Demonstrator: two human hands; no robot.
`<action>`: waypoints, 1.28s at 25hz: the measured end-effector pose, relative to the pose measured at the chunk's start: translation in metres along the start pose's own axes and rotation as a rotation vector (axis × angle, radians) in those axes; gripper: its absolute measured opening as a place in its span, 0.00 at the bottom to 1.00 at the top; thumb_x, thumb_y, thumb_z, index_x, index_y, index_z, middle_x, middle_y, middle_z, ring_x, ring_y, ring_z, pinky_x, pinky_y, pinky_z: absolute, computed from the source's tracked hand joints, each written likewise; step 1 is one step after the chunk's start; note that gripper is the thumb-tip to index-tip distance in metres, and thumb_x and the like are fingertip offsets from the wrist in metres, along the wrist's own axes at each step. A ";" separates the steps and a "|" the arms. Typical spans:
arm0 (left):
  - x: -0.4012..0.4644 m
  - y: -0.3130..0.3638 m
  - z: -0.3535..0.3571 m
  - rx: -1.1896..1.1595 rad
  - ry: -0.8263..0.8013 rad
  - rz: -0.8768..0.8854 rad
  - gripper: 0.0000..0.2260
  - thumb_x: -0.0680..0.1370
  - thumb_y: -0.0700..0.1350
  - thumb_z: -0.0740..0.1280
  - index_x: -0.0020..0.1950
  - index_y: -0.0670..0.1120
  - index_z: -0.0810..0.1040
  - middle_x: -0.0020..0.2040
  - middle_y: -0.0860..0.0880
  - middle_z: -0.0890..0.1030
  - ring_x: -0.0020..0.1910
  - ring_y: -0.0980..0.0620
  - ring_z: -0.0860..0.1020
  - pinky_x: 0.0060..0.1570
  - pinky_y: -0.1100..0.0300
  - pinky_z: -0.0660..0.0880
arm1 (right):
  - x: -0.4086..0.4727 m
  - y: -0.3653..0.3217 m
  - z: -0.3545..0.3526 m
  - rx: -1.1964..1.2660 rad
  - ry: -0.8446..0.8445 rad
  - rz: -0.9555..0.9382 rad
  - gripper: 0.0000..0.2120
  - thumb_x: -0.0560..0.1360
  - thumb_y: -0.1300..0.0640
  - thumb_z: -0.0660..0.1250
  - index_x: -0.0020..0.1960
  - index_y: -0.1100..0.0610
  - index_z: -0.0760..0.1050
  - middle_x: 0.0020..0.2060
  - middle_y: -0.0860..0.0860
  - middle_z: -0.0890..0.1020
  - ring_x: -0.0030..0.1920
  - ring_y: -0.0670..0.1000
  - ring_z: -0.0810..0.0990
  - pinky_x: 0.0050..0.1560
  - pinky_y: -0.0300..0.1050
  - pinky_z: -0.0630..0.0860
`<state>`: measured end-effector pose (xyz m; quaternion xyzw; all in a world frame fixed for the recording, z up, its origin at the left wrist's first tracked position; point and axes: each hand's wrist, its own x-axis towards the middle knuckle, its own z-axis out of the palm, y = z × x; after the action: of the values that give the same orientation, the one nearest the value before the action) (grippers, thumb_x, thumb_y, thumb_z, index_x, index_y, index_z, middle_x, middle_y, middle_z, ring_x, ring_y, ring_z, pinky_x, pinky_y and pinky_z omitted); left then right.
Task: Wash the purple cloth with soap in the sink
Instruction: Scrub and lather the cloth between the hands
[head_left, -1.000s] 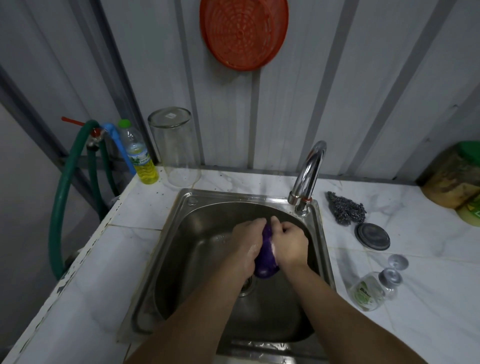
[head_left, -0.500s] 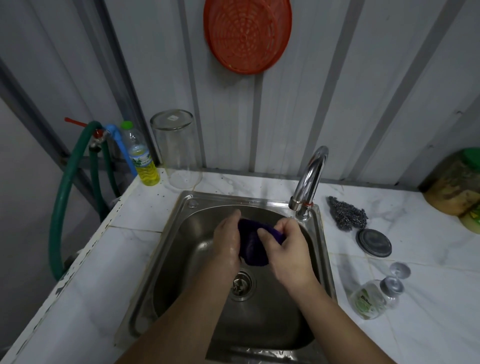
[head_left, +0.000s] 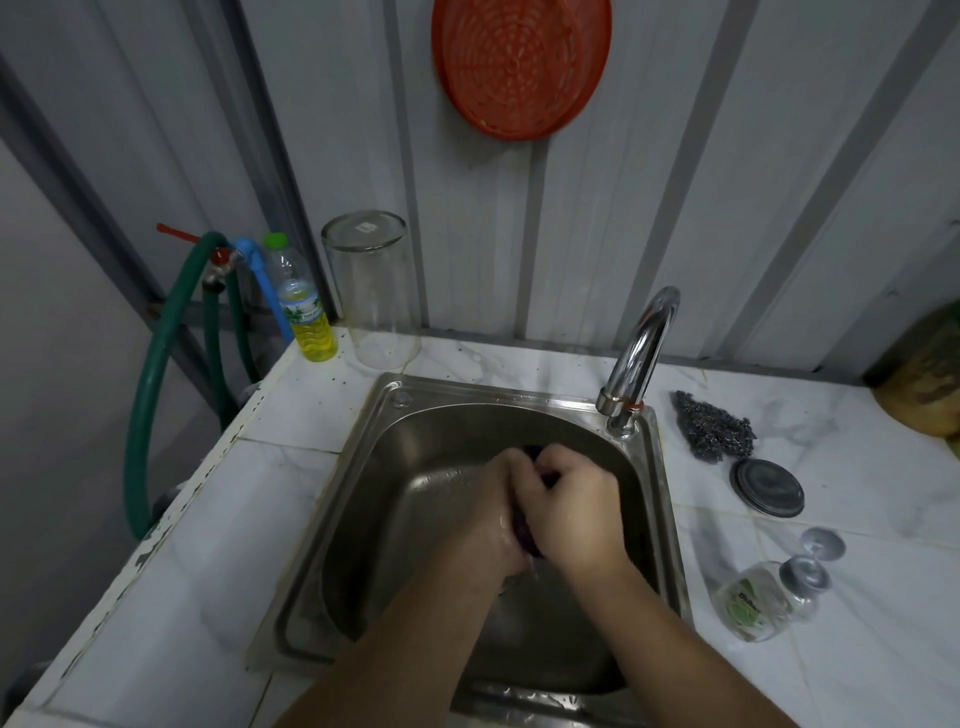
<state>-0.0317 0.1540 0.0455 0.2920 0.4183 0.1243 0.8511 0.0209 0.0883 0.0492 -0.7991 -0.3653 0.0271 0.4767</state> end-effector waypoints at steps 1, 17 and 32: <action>0.000 0.003 0.004 0.028 0.022 -0.028 0.14 0.80 0.47 0.65 0.36 0.43 0.77 0.27 0.45 0.78 0.25 0.49 0.80 0.26 0.62 0.75 | 0.014 0.005 0.000 -0.001 -0.016 0.161 0.21 0.77 0.43 0.67 0.29 0.52 0.72 0.24 0.46 0.77 0.27 0.42 0.76 0.31 0.41 0.71; 0.024 0.018 -0.006 0.205 0.233 0.046 0.13 0.74 0.46 0.64 0.31 0.45 0.75 0.26 0.45 0.73 0.31 0.45 0.74 0.38 0.52 0.72 | 0.026 0.010 0.021 -0.067 -0.067 0.376 0.23 0.80 0.43 0.60 0.30 0.53 0.72 0.31 0.53 0.82 0.40 0.58 0.83 0.42 0.49 0.79; 0.029 0.021 -0.005 0.171 0.157 0.071 0.10 0.72 0.46 0.64 0.32 0.44 0.74 0.28 0.45 0.74 0.31 0.47 0.75 0.39 0.54 0.72 | 0.021 -0.002 0.023 -0.035 -0.031 0.291 0.24 0.78 0.41 0.62 0.29 0.55 0.72 0.27 0.50 0.80 0.36 0.56 0.82 0.38 0.48 0.78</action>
<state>-0.0175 0.1863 0.0375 0.3674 0.4819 0.1410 0.7829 0.0257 0.1187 0.0448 -0.8514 -0.2531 0.1020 0.4480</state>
